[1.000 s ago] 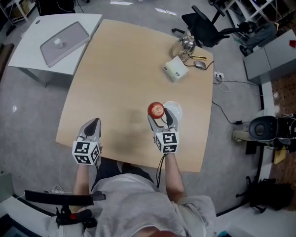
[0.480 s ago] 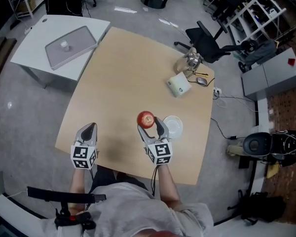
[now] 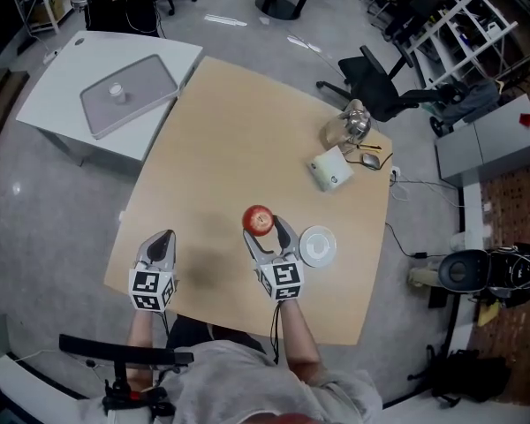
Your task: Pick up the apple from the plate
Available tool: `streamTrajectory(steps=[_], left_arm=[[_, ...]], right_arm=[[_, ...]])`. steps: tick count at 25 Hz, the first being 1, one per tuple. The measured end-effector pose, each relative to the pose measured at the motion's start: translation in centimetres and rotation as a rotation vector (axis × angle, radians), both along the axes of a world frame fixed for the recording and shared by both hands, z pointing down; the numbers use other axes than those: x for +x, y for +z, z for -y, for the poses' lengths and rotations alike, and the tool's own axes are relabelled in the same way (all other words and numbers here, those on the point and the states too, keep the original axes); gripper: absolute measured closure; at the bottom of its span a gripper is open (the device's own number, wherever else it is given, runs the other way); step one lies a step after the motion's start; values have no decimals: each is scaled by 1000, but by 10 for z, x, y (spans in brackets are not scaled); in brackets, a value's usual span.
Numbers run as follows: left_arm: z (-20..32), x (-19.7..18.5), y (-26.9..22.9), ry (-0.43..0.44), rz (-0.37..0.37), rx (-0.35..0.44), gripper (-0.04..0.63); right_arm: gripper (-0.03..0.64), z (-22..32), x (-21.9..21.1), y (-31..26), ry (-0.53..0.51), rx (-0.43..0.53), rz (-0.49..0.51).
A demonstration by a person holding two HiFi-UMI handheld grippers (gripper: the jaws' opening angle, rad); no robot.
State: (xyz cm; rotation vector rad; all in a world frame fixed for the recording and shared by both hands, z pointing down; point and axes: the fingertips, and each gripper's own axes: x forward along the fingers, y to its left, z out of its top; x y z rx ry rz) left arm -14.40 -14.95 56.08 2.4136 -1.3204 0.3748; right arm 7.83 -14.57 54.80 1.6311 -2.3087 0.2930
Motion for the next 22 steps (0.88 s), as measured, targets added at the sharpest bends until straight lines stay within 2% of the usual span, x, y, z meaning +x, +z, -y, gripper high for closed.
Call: streamTrajectory(steps=[14, 22], left_arm=[[74, 11, 39, 60, 4, -22, 575], [74, 18, 40, 68, 9, -44, 575]], right_arm=[[278, 77, 10, 47, 37, -12, -36], [278, 99, 9, 50, 1, -10, -42]])
